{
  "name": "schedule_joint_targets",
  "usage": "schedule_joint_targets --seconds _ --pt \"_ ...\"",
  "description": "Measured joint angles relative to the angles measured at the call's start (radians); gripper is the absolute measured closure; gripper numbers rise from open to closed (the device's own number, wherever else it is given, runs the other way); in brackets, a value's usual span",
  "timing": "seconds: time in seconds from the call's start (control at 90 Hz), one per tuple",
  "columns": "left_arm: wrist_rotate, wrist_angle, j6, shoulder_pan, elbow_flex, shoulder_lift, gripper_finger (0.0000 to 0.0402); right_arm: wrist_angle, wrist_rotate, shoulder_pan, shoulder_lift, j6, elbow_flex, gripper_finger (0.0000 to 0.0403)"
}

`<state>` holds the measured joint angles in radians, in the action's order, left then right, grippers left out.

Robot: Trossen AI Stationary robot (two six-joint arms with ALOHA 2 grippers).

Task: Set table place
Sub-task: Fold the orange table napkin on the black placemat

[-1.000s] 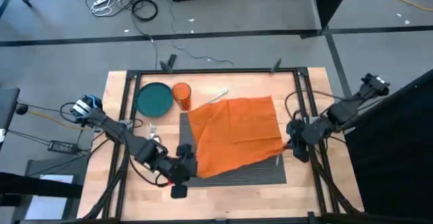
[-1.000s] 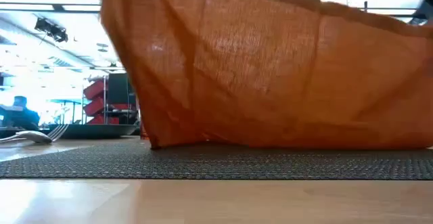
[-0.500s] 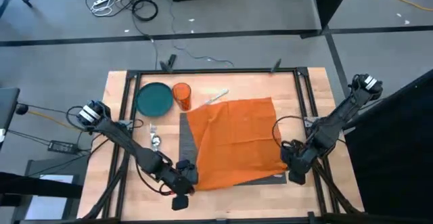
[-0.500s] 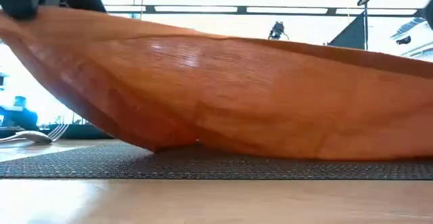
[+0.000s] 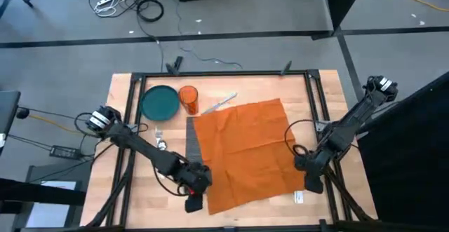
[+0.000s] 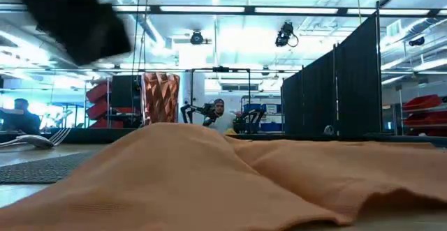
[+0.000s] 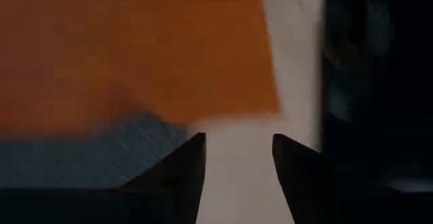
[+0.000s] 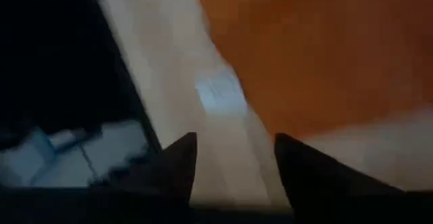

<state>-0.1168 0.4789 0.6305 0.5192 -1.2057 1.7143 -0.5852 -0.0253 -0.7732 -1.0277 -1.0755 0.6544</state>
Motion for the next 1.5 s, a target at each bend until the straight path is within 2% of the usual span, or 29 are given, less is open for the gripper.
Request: schedule_joint_targets --seconds 0.067,0.122,0.2,0.267,0.411,0.511,0.622,1.0,1.1,1.244,1.5 --pt "-0.182 0.009 -0.053 -0.021 0.003 -0.002 0.025 0.043 0.176 0.012 -0.001 0.131 0.0 0.0199" --pt "-0.271 0.012 -0.06 -0.047 0.024 -0.001 0.0251 0.046 0.3 0.028 -0.019 0.22 0.0 0.0196" --pt "-0.292 0.011 -0.062 -0.091 0.07 -0.001 0.0254 0.033 0.408 0.053 -0.056 0.302 -0.004 0.0195" --pt "-0.279 0.004 -0.063 -0.122 0.119 0.0 0.0254 0.029 0.44 0.074 -0.092 0.336 -0.017 0.0198" --pt "-0.208 -0.074 -0.079 -0.155 0.217 0.001 0.0254 0.029 0.423 0.101 -0.174 0.36 -0.07 0.0207" --pt "-0.146 -0.089 -0.077 -0.165 0.267 0.001 0.0254 0.026 0.364 0.112 -0.228 0.359 -0.102 0.0213" --pt "-0.125 -0.067 -0.052 -0.165 0.295 0.0 0.0254 0.028 0.292 0.113 -0.27 0.336 -0.114 0.0218" --pt "-0.132 0.265 0.004 -0.165 0.209 -0.004 0.0254 0.023 0.144 0.088 -0.281 0.234 -0.102 0.022" --pt "-0.161 0.119 -0.06 -0.153 0.159 -0.005 0.0254 0.009 0.176 0.092 -0.261 0.265 -0.081 0.0222" --pt "-0.178 -0.117 -0.176 -0.165 0.169 0.013 0.0254 0.039 0.256 0.107 -0.246 0.309 -0.066 0.0221" --pt "-0.158 -0.1 -0.175 -0.193 0.231 0.073 0.0254 0.049 0.265 0.105 -0.247 0.304 -0.081 0.0223"
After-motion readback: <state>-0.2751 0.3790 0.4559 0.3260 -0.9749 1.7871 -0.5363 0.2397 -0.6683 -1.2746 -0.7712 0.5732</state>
